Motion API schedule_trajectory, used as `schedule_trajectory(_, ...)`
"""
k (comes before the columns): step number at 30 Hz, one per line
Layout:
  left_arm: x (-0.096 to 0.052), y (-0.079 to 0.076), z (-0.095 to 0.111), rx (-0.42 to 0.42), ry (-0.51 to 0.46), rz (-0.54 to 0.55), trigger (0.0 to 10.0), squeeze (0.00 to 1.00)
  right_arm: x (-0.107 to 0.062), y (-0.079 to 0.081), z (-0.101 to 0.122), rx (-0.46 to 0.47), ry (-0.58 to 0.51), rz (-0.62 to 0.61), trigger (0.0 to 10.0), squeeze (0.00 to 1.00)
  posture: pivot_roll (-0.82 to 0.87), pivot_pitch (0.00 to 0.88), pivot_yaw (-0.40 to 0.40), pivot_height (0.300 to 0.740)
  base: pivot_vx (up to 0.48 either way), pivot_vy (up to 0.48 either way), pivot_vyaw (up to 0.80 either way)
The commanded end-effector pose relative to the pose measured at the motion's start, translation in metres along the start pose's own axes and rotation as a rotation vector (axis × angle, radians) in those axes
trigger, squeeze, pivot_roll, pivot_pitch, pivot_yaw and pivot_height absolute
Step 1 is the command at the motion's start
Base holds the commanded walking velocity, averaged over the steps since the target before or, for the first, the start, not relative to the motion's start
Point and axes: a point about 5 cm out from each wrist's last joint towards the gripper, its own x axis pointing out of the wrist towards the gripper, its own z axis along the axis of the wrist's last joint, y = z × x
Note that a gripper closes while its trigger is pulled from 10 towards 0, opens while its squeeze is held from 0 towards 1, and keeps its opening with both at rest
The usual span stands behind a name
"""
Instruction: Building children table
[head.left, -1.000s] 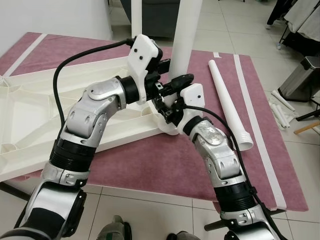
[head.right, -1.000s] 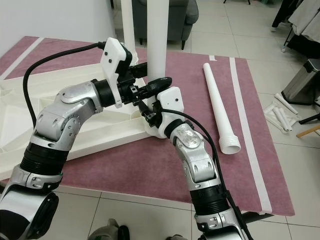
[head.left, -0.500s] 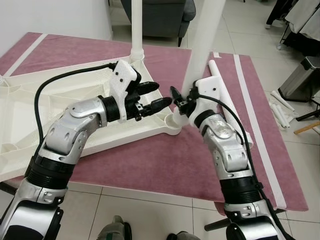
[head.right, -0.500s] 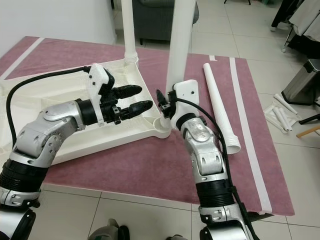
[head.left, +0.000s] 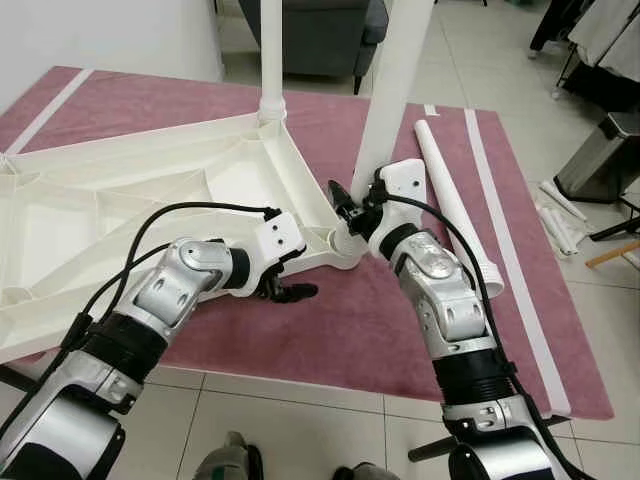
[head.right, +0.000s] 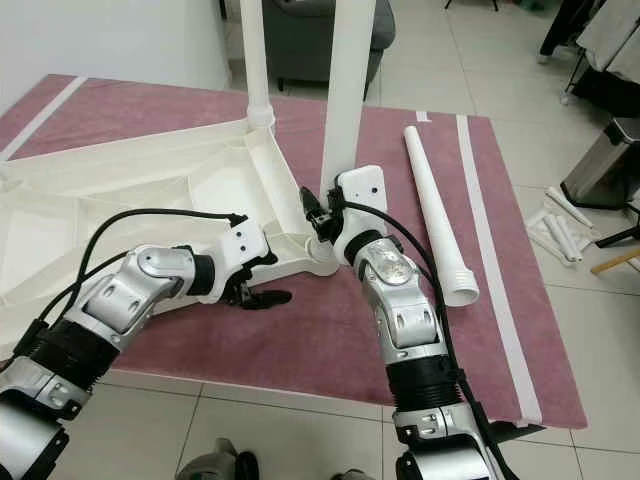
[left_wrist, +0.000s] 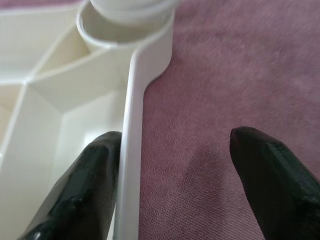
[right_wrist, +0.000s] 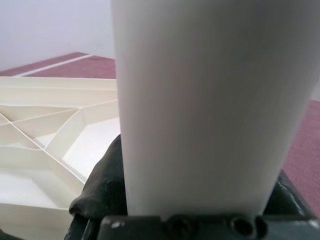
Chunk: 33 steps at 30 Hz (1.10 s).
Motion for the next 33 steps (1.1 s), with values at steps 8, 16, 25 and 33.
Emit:
schedule_trajectory(8, 0.004, 0.016, -0.009, 0.029, 0.069, 0.113, 0.0, 0.00, 0.011, -0.001, 0.000, -0.009, -0.042, 0.029, 0.0, 0.00, 0.13, 0.080, 0.007, 0.740, 0.000, 0.000, 0.00)
schedule_trajectory(16, -0.006, 0.019, 0.009, 0.058, -0.059, 0.073, 10.0, 0.00, 0.011, -0.003, -0.006, -0.024, -0.029, 0.028, 0.0, 0.00, 0.14, 0.083, 0.004, 0.740, 0.000, 0.000, 0.00)
schedule_trajectory(25, -0.010, 0.011, 0.022, 0.077, -0.181, -0.018, 10.0, 0.00, 0.013, -0.004, -0.008, -0.018, -0.039, 0.026, 0.0, 0.00, 0.14, 0.083, 0.008, 0.740, 0.000, 0.000, 0.00)
schedule_trajectory(33, -0.004, 0.010, 0.036, 0.060, -0.254, -0.022, 10.0, 0.00, 0.017, -0.001, -0.009, -0.007, -0.046, 0.029, 0.0, 0.00, 0.14, 0.084, 0.006, 0.740, 0.000, 0.000, 0.00)
